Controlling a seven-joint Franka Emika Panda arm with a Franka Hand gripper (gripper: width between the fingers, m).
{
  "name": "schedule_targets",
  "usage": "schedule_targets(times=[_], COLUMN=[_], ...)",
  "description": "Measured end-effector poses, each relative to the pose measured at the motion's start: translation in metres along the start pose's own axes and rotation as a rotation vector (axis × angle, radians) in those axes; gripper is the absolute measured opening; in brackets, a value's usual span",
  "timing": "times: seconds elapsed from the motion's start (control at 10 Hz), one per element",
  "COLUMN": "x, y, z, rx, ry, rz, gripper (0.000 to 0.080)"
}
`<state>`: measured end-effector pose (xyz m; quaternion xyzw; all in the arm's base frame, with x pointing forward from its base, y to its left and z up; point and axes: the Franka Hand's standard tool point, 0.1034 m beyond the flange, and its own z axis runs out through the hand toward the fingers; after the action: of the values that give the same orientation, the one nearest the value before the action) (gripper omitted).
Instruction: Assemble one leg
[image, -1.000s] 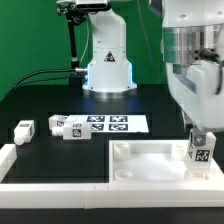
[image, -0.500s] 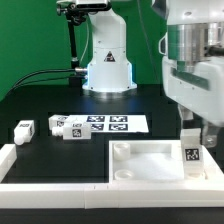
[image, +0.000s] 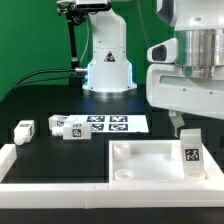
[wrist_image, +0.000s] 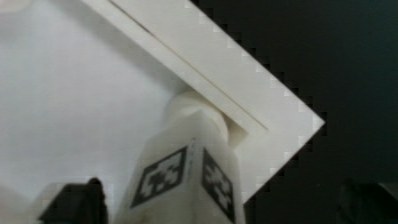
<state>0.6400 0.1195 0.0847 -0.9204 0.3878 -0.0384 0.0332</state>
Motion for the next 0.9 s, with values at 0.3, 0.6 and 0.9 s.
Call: schedule_targets(times=[0.3,0.6,0.9], x=[0.0123,0.0088,0.0102], y=[0.0015,-0.0013,0.0014], z=[0.0041,0.0061,0.0069], rx=[-0.003,0.009,0.008], ry=[0.039,0.053,0.051], rz=[-0.348,-0.329,-0.204], gripper=[0.0648,0.0516,0.0291])
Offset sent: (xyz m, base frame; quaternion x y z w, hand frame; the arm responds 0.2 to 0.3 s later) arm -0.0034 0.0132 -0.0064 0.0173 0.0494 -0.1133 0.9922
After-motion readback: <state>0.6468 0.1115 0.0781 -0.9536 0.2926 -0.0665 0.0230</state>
